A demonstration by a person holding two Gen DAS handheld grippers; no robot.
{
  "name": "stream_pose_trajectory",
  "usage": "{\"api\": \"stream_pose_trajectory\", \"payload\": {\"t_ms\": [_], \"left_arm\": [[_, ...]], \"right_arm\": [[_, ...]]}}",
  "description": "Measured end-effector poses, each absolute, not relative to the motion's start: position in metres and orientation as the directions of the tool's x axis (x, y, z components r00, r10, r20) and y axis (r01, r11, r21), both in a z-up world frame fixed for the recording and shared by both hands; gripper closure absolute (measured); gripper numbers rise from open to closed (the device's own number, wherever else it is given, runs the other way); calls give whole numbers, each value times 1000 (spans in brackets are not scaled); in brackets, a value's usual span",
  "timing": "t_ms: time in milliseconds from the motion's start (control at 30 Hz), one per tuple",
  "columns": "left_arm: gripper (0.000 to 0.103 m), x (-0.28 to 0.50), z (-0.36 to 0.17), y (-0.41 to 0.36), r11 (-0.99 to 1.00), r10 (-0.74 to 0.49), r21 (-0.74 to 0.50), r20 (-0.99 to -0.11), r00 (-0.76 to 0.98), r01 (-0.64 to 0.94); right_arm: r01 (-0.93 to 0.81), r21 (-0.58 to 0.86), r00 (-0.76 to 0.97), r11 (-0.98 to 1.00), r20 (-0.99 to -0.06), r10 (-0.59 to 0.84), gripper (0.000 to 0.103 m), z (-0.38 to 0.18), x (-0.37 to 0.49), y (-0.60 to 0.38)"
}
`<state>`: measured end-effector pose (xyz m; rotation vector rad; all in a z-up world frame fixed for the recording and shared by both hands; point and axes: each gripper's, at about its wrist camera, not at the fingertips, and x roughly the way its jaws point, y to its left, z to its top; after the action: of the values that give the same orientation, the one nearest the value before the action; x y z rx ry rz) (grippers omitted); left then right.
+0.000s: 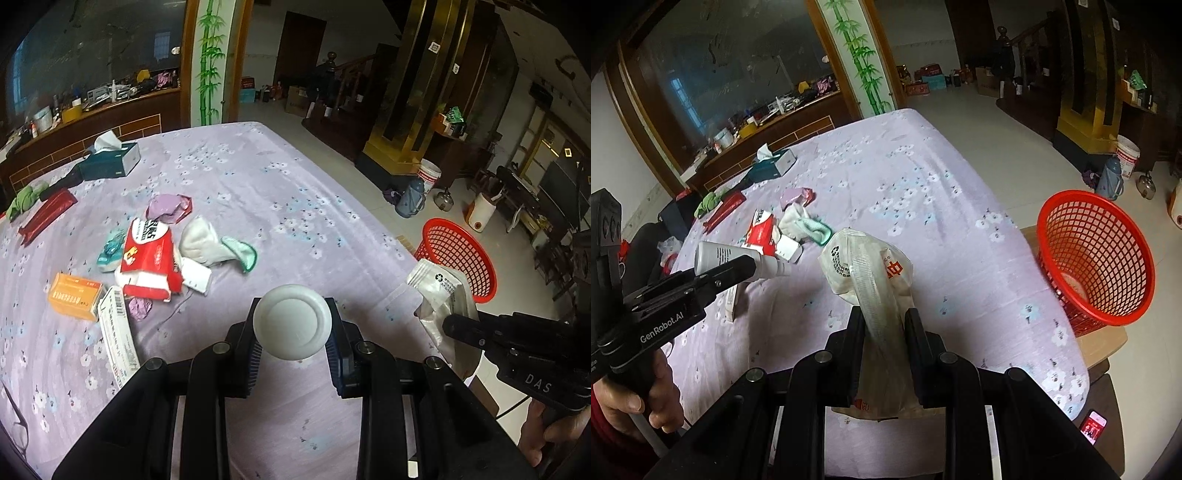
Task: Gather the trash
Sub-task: 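Carry the white bag and spray bottle to the red basket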
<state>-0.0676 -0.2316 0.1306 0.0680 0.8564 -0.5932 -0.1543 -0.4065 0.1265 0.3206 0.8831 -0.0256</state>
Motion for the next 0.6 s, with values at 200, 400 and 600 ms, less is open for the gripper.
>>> {"api": "stream_pose_trajectory", "payload": {"t_ms": [200, 400, 600], "left_arm": [[74, -74, 137, -248, 819, -480, -164, -721, 500, 550], [74, -82, 142, -268, 797, -496, -154, -719, 487, 585], [74, -89, 146, -285, 777, -512, -150, -715, 476, 611]], "right_arm": [[182, 282, 650, 942, -753, 100, 80, 131, -165, -421], [213, 300, 656, 930, -750, 92, 80, 133, -177, -435], [235, 310, 659, 921, -748, 83, 80, 136, -185, -448]]}}
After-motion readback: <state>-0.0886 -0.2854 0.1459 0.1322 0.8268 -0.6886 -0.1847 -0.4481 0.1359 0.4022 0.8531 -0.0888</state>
